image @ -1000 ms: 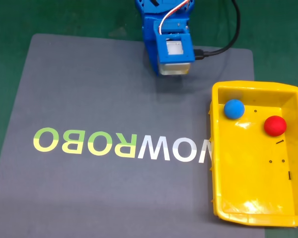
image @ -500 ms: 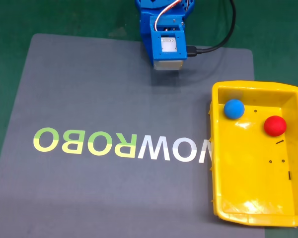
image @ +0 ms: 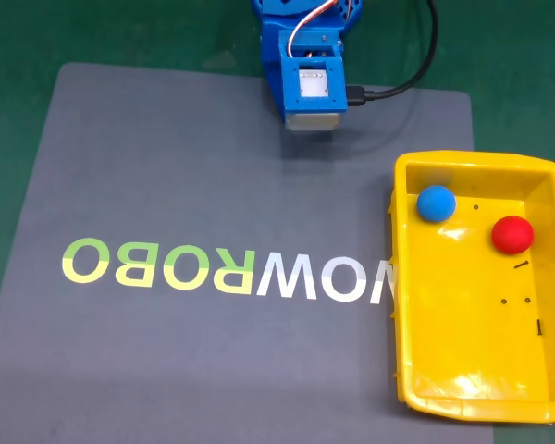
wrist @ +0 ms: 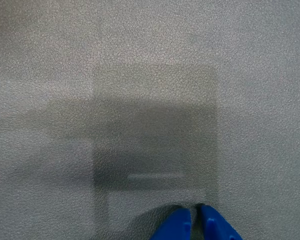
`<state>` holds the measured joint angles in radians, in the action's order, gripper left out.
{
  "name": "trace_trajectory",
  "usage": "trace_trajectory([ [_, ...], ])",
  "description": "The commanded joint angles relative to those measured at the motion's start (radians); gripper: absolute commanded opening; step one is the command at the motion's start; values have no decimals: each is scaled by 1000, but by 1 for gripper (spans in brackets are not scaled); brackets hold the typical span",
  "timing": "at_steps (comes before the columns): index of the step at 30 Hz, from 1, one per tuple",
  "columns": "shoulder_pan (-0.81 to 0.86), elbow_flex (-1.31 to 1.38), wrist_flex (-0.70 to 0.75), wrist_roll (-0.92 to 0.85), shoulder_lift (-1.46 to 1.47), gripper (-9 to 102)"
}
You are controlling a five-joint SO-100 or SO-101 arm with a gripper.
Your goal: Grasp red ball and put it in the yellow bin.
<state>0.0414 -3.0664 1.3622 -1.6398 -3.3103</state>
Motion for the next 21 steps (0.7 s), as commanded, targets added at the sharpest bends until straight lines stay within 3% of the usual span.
trace_trajectory([
  [1, 11, -34, 11, -2, -15, 0],
  [21, 12, -34, 14, -8, -15, 0],
])
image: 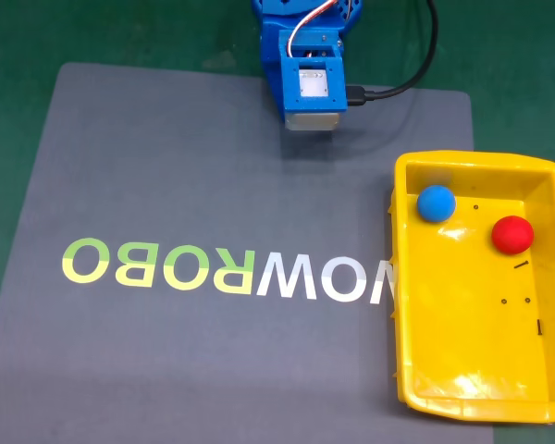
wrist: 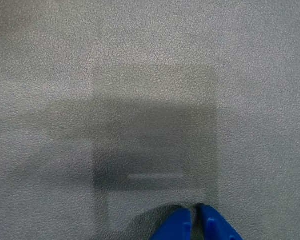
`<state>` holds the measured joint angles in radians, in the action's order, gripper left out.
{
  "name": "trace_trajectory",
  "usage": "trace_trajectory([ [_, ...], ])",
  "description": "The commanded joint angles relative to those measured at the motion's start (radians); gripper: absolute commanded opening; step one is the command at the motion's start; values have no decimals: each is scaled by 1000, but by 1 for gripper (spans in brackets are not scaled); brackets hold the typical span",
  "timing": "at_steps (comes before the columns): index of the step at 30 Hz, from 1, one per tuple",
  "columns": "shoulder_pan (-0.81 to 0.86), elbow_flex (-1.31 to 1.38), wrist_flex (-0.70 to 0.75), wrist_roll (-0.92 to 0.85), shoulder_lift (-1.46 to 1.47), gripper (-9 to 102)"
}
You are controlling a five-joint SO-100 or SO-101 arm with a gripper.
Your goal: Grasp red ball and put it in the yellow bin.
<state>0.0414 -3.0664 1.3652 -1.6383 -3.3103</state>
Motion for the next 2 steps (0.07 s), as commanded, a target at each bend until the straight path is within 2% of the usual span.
trace_trajectory([
  [1, 12, -34, 11, -9, -15, 0],
  [2, 12, -34, 11, -9, -15, 0],
])
